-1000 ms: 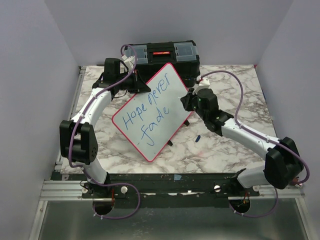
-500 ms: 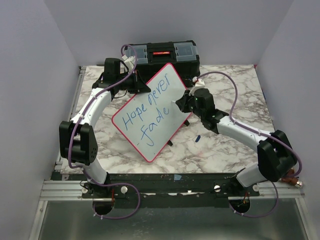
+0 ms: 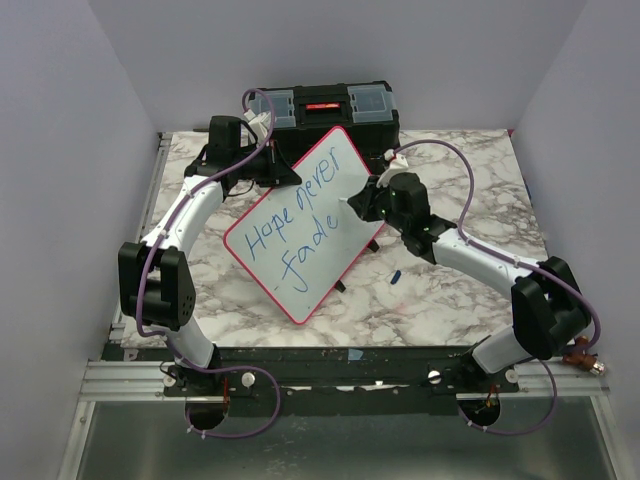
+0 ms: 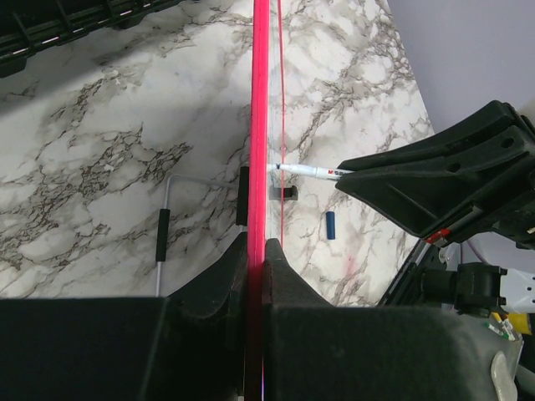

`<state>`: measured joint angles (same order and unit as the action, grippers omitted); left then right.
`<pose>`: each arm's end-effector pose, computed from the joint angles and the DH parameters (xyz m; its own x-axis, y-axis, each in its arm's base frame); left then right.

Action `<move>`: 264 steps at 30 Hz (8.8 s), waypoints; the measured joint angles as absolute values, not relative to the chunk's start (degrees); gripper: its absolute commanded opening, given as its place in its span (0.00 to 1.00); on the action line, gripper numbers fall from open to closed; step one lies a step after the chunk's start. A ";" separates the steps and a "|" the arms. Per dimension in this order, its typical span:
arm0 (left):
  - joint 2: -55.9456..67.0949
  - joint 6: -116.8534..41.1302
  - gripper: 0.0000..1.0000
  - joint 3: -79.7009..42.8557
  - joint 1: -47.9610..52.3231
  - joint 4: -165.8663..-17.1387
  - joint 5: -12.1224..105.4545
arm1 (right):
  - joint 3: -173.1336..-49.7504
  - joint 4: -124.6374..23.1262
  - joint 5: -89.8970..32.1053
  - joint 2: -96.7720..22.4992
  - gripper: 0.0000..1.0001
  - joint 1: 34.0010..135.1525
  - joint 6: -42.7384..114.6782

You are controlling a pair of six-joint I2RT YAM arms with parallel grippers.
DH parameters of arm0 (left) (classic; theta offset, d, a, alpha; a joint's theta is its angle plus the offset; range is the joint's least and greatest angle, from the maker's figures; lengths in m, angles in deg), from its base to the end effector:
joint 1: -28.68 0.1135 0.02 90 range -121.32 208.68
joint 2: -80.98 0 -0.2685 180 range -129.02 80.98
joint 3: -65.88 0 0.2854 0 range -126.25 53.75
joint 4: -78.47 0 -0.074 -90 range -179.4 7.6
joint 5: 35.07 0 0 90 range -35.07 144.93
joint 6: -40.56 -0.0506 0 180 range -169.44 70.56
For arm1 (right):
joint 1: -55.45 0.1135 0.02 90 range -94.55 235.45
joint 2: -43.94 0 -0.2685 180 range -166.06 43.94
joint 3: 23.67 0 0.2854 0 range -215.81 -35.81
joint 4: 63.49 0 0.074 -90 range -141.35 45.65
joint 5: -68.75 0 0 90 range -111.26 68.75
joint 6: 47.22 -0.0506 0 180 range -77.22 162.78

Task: Write a sentence on the whiteboard
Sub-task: Write a sentence on the whiteboard, then put down the whiteboard on the whiteboard stand, then pick up the pen cap from the center of the board.

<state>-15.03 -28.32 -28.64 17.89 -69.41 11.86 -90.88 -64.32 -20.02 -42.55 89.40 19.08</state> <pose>0.4118 -0.1137 0.3117 -0.7578 -0.1235 -0.6407 0.4528 0.6074 -0.6527 0.3251 0.2175 0.2478 -0.4580 0.1761 -0.8713 -0.3903 0.8408 0.3751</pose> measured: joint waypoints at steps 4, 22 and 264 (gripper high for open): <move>-15.03 -28.38 0.00 -28.73 17.89 -69.19 11.90 | -90.88 -64.67 -21.97 -42.55 0.01 89.14 19.12; -15.03 -28.38 0.00 -28.75 17.89 -68.84 12.08 | -90.05 -65.46 -26.77 -42.40 0.01 89.08 19.23; -8.21 -28.86 0.46 -15.75 -22.87 -78.35 48.84 | -87.44 -54.73 9.86 -5.53 0.01 89.08 18.21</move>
<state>-8.21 -28.86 -15.75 -22.87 -78.35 48.84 -87.44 -54.73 9.86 -5.53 89.08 18.21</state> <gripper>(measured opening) 0.493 0.128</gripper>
